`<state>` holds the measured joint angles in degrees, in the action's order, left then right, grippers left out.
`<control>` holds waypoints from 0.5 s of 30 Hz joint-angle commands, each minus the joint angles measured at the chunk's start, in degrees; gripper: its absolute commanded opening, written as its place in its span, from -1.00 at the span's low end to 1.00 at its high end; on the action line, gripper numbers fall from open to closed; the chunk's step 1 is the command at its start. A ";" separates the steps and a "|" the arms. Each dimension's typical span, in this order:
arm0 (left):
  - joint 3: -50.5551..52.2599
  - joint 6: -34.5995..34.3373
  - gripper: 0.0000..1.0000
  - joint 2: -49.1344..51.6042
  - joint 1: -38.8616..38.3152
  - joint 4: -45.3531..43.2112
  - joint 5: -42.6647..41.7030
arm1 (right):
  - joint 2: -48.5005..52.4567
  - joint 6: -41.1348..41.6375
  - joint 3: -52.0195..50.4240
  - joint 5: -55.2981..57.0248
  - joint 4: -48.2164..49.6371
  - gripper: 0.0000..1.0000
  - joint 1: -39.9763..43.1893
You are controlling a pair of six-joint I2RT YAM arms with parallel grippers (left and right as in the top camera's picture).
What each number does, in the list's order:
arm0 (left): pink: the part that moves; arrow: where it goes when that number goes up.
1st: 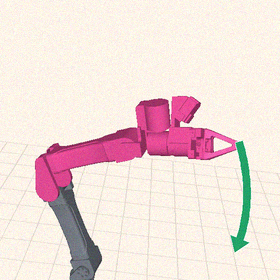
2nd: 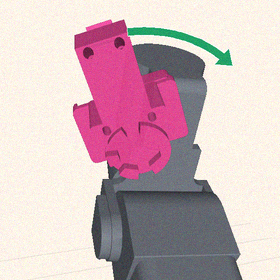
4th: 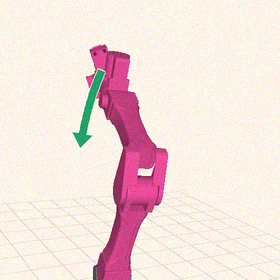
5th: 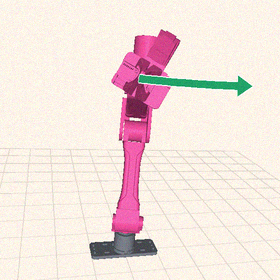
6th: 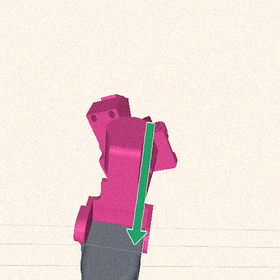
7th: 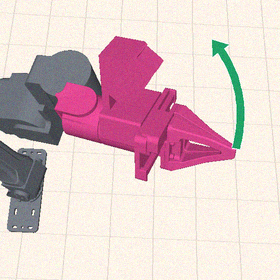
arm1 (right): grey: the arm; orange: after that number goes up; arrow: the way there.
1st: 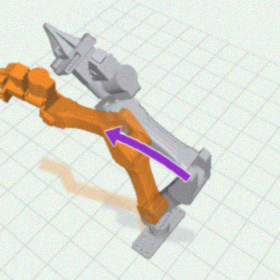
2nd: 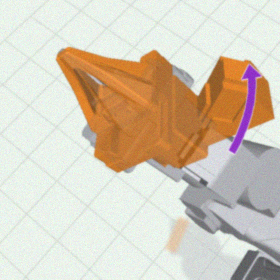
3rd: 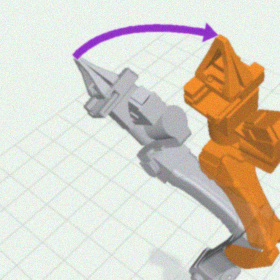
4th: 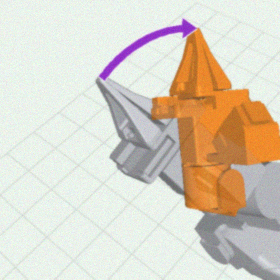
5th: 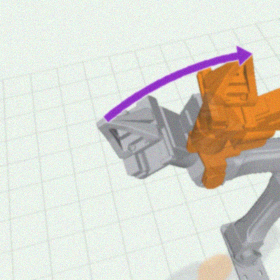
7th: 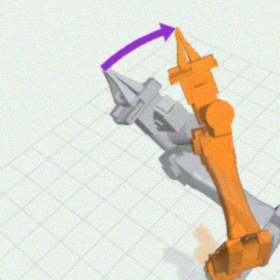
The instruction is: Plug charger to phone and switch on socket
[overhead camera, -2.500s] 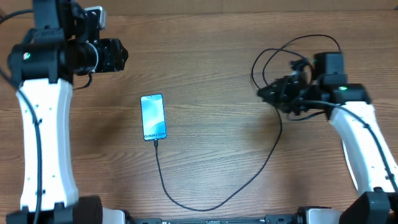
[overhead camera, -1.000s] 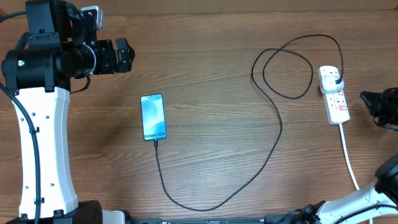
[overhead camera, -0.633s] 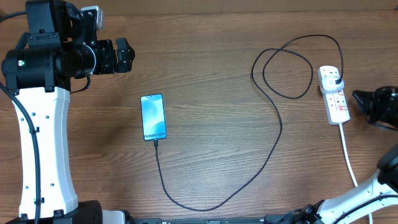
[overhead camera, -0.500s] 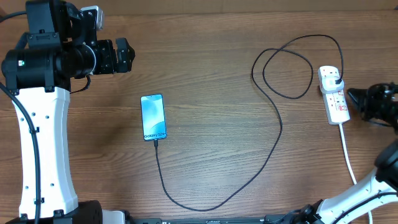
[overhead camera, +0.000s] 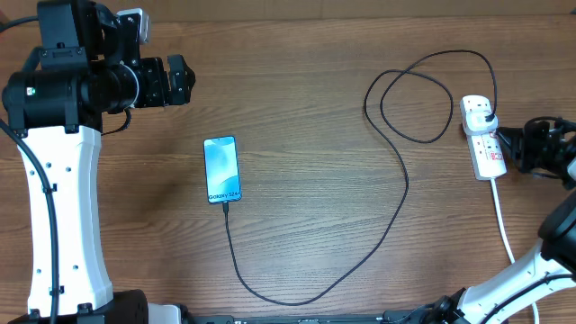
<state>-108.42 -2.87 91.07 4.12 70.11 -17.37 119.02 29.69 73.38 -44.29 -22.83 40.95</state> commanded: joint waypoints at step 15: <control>-0.44 0.07 1.00 -0.07 0.09 -0.04 -0.42 | 0.70 -0.13 0.81 2.36 0.83 -0.93 -2.43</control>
<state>-108.42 -2.87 91.07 4.12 70.11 -17.37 119.02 29.80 73.38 -41.36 -21.98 40.01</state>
